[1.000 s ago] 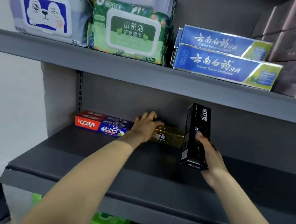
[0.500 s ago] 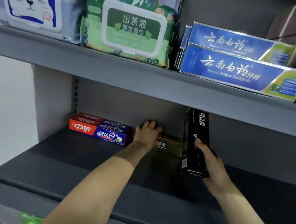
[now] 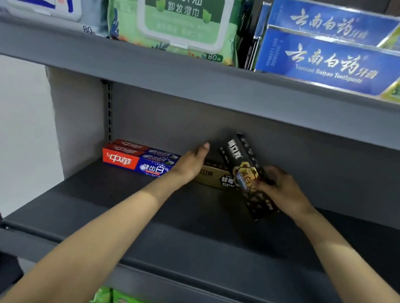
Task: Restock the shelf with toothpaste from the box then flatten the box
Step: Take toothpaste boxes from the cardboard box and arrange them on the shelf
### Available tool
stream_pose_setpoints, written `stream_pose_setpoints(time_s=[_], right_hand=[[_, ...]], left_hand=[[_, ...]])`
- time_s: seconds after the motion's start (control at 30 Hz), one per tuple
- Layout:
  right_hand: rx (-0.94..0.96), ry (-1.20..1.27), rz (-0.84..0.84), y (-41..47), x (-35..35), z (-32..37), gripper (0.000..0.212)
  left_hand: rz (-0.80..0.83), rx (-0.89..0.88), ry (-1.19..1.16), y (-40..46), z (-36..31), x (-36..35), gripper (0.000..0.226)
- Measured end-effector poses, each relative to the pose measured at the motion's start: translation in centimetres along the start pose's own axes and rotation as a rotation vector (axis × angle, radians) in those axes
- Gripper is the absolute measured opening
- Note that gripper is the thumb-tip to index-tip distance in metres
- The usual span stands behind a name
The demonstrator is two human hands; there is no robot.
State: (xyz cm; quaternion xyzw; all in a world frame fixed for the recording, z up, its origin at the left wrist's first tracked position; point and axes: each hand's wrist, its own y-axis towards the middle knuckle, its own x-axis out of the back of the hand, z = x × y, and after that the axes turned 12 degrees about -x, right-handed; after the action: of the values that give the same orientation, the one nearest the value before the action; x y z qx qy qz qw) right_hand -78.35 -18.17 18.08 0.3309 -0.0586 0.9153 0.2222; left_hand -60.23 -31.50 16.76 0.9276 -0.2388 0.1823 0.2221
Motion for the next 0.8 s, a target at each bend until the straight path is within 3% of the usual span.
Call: stream_pose_setpoints(time_s=[0.1,0.17,0.37,0.8], right_hand=[[0.051,-0.298,0.037,1.0,0.5,0.5,0.051],[0.089,-0.447,0.013,1.5,0.4,0.6,0.055],[0.150,-0.696,0.026,2.7,-1.4,1.6,0.053],[0.160,-0.585,-0.075,4.1,-4.7,-0.8,0.048]], left_hand=[[-0.033,0.076,-0.114,0.0,-0.3,0.1,0.067],[-0.018,0.104,-0.160,0.0,-0.1,0.2,0.068],[0.090,0.016,0.092,0.1,0.6,0.5,0.042],[0.194,-0.100,0.375,-0.3,1.5,0.1,0.039]])
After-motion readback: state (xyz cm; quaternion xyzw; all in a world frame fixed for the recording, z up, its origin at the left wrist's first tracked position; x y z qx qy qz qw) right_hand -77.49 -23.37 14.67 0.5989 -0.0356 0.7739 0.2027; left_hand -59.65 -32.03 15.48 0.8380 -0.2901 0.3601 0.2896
